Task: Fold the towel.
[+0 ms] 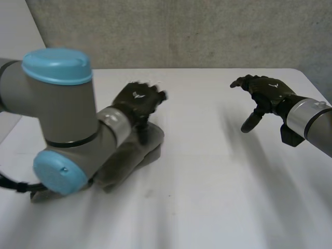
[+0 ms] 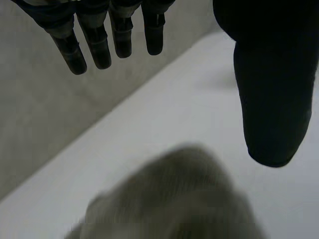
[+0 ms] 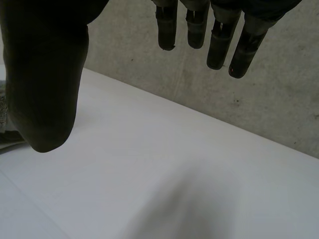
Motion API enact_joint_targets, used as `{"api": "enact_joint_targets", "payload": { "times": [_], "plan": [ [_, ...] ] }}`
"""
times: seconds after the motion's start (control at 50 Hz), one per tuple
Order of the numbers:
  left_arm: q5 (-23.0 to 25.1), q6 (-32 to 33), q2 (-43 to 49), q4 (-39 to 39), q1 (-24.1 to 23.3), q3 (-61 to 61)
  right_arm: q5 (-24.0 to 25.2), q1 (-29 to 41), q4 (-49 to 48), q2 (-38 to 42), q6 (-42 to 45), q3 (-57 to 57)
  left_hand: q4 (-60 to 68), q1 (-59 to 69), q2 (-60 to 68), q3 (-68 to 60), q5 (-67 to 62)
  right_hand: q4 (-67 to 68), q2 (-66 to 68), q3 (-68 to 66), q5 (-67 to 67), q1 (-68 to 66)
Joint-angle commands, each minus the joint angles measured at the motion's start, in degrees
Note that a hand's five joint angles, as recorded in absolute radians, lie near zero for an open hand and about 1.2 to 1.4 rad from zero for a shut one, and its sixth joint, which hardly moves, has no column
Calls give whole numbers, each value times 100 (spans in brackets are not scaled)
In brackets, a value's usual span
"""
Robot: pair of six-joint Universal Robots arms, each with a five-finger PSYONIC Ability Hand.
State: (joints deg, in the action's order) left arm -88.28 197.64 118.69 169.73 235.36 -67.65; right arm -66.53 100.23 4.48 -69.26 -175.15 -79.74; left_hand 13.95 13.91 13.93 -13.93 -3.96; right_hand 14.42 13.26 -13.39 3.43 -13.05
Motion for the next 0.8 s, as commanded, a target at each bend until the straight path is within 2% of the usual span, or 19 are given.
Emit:
{"api": "enact_joint_targets", "payload": {
  "times": [0.02, 0.14, 0.18, 0.2, 0.22, 0.24, 0.26, 0.28, 0.3, 0.36, 0.44, 0.46, 0.48, 0.52, 0.54, 0.58, 0.64, 0.7, 0.8],
  "plan": [
    [-137, 476, 49, -19, 449, -670, 0, 5, -9, 36, 68, -33, 400, 404, 402, -401, -399, -442, -326, 339, -343, 305],
    [-154, 521, 190, -10, 458, -758, -9, 5, 0, 71, 165, -51, 619, 623, 621, -620, -618, -442, -326, 339, -343, 305],
    [-154, 529, 365, -2, 467, -715, -9, 5, 0, 71, 200, -51, 1504, 1508, 1506, -1505, -1503, -442, -326, 339, -343, 305],
    [-154, 530, 366, -1, 467, -714, -9, 5, 0, 71, 201, -51, 1511, 1515, 1513, -1512, -1510, -442, -326, 339, -343, 305],
    [-154, 530, 453, -1, 475, -671, -9, 5, 0, 79, 218, -42, 2393, 2397, 2395, -2395, -2393, -442, -326, 339, -343, 305],
    [-154, 530, 523, -1, 475, -636, -9, -4, 0, 80, 218, -42, 3901, 3905, 3903, -3902, -3900, -442, -326, 339, -343, 305],
    [-154, 530, 524, -1, 475, -635, -9, -4, 0, 80, 218, -42, 3916, 3920, 3918, -3917, -3915, -442, -326, 339, -343, 305],
    [-128, 530, 585, -1, 475, -583, -9, -4, 0, 80, 218, -42, 6014, 6018, 6017, -6016, -6014, -442, -326, 339, -343, 305],
    [-102, 538, 638, -1, 475, -504, -9, -4, 0, 80, 218, -33, 6599, 6603, 6602, -6601, -6599, -442, -326, 339, -343, 305],
    [-84, 530, 682, -10, 467, -407, -9, -4, 0, 80, 218, -24, 6605, 6609, 6607, -6607, -6604, -442, -326, 339, -343, 305],
    [-31, 477, 709, 7, 185, 94, -18, -57, 0, 44, 218, 46, 6605, 6609, 6607, -6607, -6604, -442, -326, 339, -343, 305],
    [30, 451, 743, 33, -93, 364, -9, -57, 9, 10, 209, 46, 6605, 6609, 6607, -6607, -6604, -442, -326, 339, -343, 305],
    [30, 450, 744, 34, -96, 367, -9, -57, 9, 9, 209, 46, 6605, 6609, 6607, -6607, -6604, -442, -326, 339, -343, 305],
    [100, 372, 1015, 147, -638, 1066, -9, -65, 9, -43, 192, 64, 6605, 6609, 6607, -6607, -6604, -442, -326, 339, -343, 305],
    [100, 371, 1016, 148, -641, 1070, -9, -65, 9, -43, 192, 64, 6605, 6609, 6607, -6607, -6604, -442, -326, 339, -343, 305],
    [109, 336, 1436, 209, -1061, 1726, 0, -83, 0, -131, 183, 72, 6605, 6609, 6607, -6607, -6604, -442, -326, 339, -343, 305],
    [100, 327, 1658, 218, -1247, 2028, 0, -92, 0, -193, 183, 81, 6605, 6609, 6607, -6607, -6604, -442, -326, 339, -343, 305],
    [74, 284, 2411, 253, -1825, 2755, 0, -101, 0, -281, 192, 108, 6605, 6609, 6607, -6607, -6604, -442, -326, 339, -343, 305],
    [83, 231, 2826, 253, -2292, 2916, 26, -197, 9, -290, 200, 116, 6605, 6609, 6607, -6607, -6604, -442, -326, 339, -343, 305]
  ]
}}
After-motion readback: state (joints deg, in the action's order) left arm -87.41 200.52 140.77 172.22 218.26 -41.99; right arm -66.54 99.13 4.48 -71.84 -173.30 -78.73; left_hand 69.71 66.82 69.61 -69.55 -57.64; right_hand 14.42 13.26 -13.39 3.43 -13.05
